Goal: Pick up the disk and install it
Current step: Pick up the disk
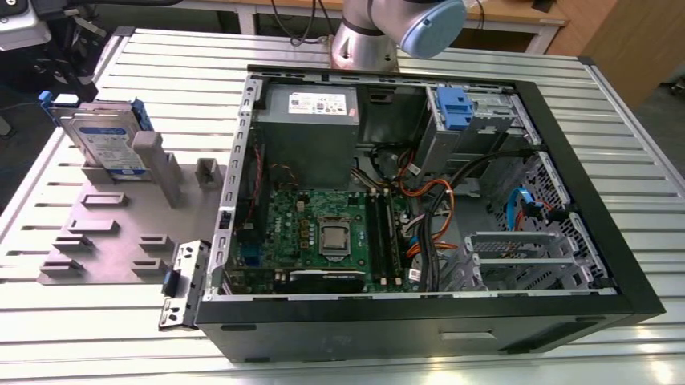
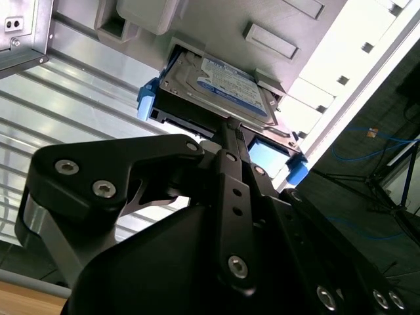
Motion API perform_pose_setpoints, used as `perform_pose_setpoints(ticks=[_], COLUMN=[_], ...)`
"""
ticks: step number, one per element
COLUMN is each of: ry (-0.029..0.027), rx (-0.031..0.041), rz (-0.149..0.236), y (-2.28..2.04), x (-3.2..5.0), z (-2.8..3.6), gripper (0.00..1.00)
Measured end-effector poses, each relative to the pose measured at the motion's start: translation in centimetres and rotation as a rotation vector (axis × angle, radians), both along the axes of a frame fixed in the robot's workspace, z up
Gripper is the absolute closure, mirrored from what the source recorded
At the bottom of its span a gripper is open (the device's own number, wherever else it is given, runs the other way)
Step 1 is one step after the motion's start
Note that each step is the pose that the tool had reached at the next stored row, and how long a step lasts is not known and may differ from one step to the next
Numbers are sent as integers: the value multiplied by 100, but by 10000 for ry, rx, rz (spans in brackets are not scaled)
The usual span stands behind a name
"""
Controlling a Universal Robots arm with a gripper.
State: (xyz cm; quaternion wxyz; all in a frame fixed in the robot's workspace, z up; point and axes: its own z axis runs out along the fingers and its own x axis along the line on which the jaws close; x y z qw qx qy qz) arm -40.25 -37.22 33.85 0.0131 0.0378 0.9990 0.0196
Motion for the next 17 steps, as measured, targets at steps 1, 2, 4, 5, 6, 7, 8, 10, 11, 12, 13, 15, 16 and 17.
perform_pose_setpoints(ticks=[1,2,4,5,6,7,8,10,11,12,13,15,16,17], ry=[0,0,0,0,1,0,0,-1,0,0,0,0,0,-1], rx=[0,0,0,0,-1,0,0,0,-1,0,0,0,0,0], rz=[0,0,0,0,0,0,4,45,91,157,230,416,526,641], y=[0,0,0,0,0,0,0,0,0,0,1,0,0,0], x=[0,0,0,0,0,0,0,-1,-1,-1,-1,-1,-1,-1], z=[0,0,-1,-1,-1,-1,-1,-1,-1,-1,-1,-2,-2,-2], gripper=[89,89,89,89,89,89,89,89,89,89,89,89,89,89])
